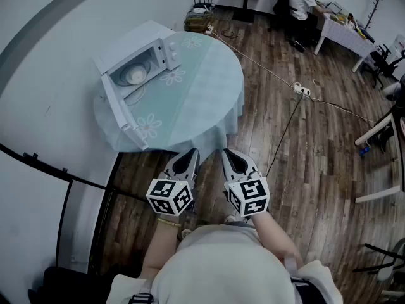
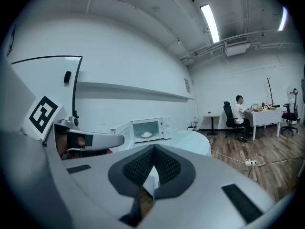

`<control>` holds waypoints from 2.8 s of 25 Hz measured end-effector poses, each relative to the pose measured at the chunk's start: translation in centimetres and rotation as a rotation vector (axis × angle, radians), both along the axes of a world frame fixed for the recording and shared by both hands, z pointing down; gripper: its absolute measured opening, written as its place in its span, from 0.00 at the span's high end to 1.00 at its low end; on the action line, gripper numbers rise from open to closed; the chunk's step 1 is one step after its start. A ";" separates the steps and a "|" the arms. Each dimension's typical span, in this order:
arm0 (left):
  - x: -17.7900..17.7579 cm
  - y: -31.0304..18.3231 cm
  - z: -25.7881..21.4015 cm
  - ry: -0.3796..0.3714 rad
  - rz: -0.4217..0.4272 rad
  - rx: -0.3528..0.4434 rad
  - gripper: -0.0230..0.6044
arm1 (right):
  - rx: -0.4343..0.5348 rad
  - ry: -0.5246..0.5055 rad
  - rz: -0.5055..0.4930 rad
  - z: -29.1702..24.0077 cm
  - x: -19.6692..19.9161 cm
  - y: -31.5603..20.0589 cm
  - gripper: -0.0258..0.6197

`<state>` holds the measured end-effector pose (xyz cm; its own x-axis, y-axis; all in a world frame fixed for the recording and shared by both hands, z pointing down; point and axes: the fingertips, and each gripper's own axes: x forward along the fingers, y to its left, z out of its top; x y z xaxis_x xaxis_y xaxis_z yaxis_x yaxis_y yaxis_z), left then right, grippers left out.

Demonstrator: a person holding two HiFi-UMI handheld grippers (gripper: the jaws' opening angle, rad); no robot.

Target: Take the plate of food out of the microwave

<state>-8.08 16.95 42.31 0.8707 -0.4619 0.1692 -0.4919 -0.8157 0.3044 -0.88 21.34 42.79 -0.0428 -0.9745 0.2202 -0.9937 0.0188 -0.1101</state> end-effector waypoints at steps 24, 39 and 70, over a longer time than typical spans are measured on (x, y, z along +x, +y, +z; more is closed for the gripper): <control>3.7 1.5 1.4 -0.008 -0.069 -0.004 0.95 | -0.010 -0.021 -0.086 1.2 3.6 1.1 0.95; 5.2 0.2 1.7 0.034 -0.143 -0.072 0.95 | -0.023 -0.065 -0.157 1.4 5.4 -0.5 0.95; 7.0 -24.9 3.5 0.038 -0.301 -0.144 0.95 | -0.037 -0.065 -0.284 0.5 8.9 -26.2 0.95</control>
<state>-1.11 -8.00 45.80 0.7056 -0.6733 0.2210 -0.6904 -0.5827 0.4288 8.03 -4.87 43.30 -0.3282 -0.9127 0.2435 -0.9400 0.2901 -0.1794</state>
